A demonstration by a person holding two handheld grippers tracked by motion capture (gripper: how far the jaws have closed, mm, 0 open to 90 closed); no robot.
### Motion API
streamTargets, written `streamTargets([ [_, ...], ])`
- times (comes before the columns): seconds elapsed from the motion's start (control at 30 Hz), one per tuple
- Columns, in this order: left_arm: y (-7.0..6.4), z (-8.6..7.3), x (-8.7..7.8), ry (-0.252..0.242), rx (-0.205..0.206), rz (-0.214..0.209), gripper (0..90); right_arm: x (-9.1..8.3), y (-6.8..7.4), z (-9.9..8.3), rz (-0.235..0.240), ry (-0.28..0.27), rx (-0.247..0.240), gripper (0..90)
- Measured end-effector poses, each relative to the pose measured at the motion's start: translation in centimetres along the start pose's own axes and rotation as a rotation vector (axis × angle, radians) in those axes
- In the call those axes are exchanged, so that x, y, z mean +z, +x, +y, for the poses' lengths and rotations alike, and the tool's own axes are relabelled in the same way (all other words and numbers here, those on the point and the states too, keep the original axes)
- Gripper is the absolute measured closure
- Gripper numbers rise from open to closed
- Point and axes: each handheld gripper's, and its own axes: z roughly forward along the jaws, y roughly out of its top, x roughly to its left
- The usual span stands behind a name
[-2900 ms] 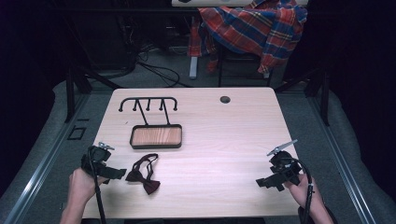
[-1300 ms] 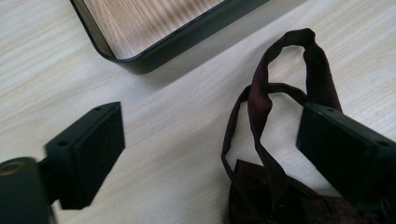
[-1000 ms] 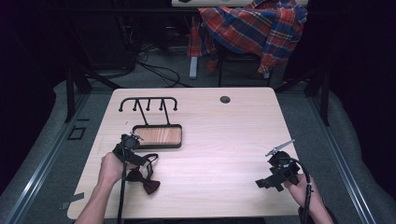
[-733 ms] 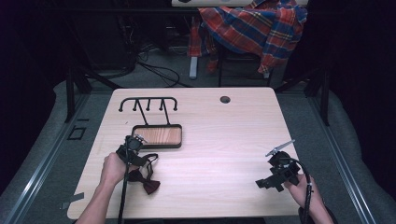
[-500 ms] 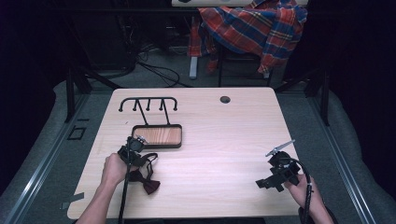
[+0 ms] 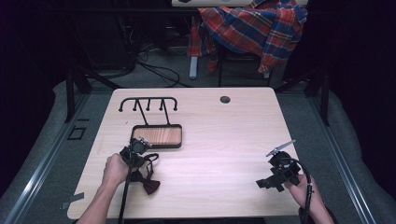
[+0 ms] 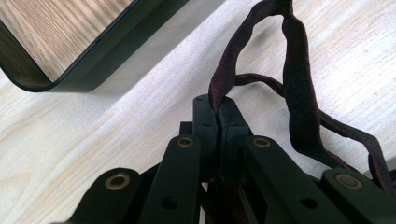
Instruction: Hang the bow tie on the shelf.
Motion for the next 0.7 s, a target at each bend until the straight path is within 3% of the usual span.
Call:
streamTargets([
  [0.7, 0.1, -0.5, -3.8, -0.169, -0.029, 0.013, 88.2, 0.0, 0.1, -0.1, 0.006, -0.022, -0.012, 15.3],
])
